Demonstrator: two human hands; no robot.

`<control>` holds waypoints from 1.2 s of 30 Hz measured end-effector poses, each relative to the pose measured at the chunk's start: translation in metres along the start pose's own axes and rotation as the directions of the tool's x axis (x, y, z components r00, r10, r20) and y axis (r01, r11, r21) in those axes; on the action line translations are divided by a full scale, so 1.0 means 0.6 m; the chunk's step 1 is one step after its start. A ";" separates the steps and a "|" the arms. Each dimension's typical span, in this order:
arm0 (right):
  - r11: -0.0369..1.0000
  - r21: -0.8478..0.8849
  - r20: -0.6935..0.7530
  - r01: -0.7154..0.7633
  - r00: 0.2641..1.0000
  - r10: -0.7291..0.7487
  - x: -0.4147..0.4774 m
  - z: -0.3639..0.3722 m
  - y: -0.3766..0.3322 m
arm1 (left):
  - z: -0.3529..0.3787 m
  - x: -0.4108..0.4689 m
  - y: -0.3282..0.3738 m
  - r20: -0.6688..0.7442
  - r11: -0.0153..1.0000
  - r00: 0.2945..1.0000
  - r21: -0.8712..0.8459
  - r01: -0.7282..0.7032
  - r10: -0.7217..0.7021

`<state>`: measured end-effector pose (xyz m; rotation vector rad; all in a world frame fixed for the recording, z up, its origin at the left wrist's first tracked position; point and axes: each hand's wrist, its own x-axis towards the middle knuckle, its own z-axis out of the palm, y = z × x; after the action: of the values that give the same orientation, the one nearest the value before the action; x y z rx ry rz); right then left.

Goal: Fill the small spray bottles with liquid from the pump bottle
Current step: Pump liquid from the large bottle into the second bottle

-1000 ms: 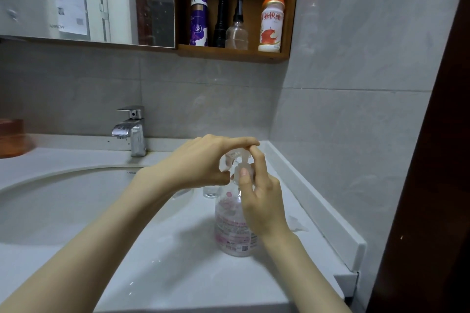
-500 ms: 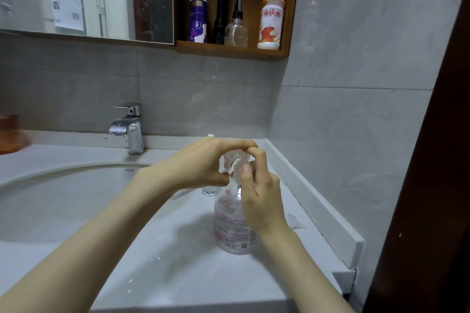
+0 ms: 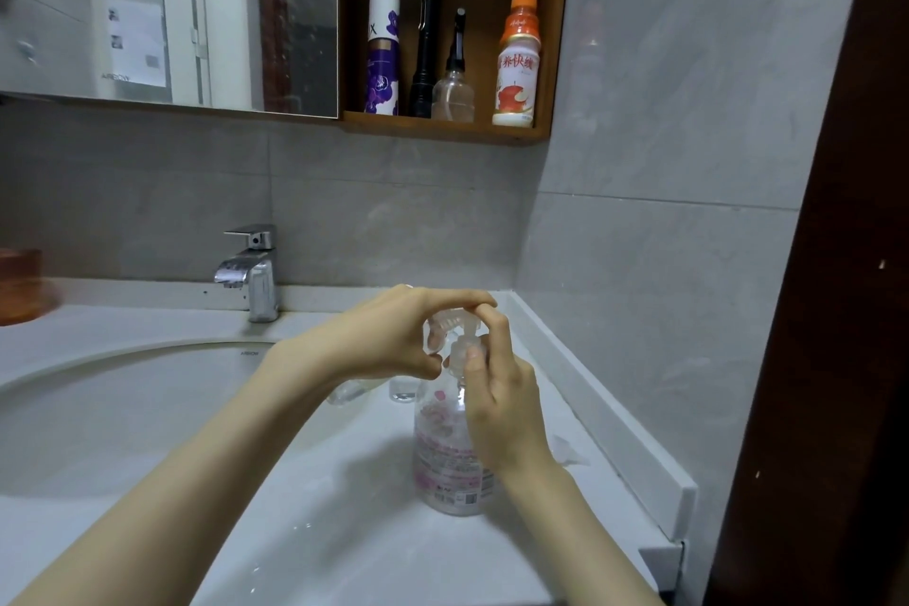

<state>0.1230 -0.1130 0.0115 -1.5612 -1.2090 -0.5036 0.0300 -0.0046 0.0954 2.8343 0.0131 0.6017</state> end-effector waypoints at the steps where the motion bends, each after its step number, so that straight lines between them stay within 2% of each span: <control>1: 1.000 0.004 -0.007 0.004 1.000 -0.004 -0.001 0.000 0.001 | 0.001 0.000 -0.001 -0.003 1.000 1.000 0.001 -0.008 0.008; 10: 0.997 0.072 -0.076 0.028 0.997 -0.022 0.005 0.005 0.006 | 0.025 -0.004 -0.004 -0.093 0.991 0.995 -0.122 -0.047 0.036; 21: 0.999 -0.031 -0.022 0.006 1.000 -0.006 0.000 0.007 0.007 | 0.009 -0.002 -0.004 -0.008 0.989 1.000 -0.147 0.012 -0.013; 36: 1.000 0.012 -0.045 0.002 0.999 -0.001 0.001 0.007 0.007 | 0.012 -0.005 0.001 -0.058 0.984 0.998 -0.178 -0.031 0.021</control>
<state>0.1260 -0.1084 0.0083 -1.5311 -1.1769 -0.5289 0.0300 -0.0068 0.0877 2.6479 -0.0649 0.6533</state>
